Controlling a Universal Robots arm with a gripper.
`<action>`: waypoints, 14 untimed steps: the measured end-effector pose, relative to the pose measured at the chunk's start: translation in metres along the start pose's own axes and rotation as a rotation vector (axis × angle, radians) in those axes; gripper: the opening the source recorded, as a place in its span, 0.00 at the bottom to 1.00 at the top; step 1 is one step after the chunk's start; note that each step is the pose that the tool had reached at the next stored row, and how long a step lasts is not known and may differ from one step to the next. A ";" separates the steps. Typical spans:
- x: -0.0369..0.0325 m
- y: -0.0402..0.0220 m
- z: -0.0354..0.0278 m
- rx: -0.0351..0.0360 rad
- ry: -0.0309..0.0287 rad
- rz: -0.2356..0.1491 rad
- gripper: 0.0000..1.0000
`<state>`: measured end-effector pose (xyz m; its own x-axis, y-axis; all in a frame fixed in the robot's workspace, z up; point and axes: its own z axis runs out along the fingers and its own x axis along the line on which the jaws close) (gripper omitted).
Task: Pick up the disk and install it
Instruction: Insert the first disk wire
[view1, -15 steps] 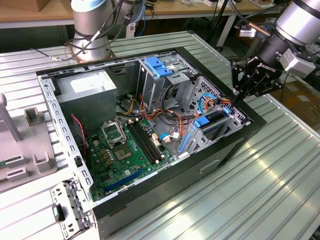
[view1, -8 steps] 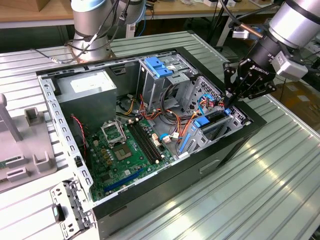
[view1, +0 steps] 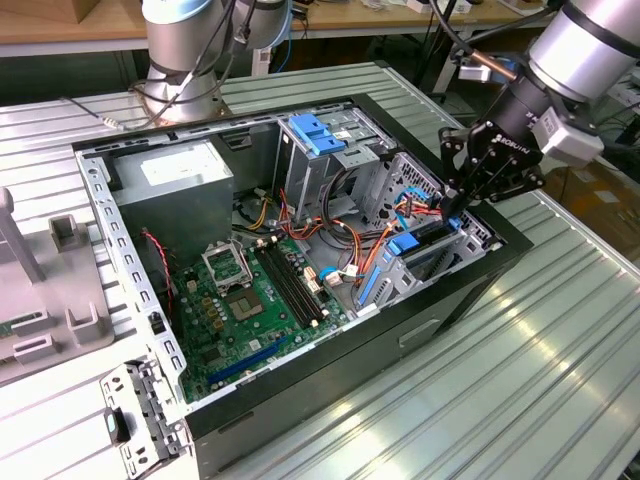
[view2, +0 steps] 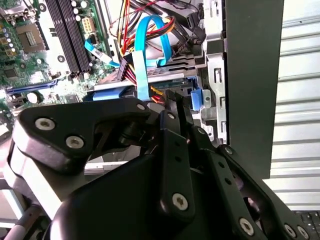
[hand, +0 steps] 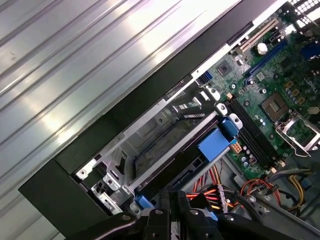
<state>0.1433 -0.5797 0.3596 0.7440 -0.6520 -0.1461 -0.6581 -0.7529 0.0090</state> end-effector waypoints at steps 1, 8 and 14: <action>-0.0007 0.0006 0.0008 0.0009 -0.0001 0.006 0.17; -0.0033 -0.0006 0.0068 0.0044 -0.0001 0.031 0.17; -0.0034 -0.0007 0.0068 0.0060 -0.0002 0.042 0.17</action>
<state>0.1404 -0.5764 0.3534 0.7157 -0.6829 -0.1459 -0.6893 -0.7244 0.0092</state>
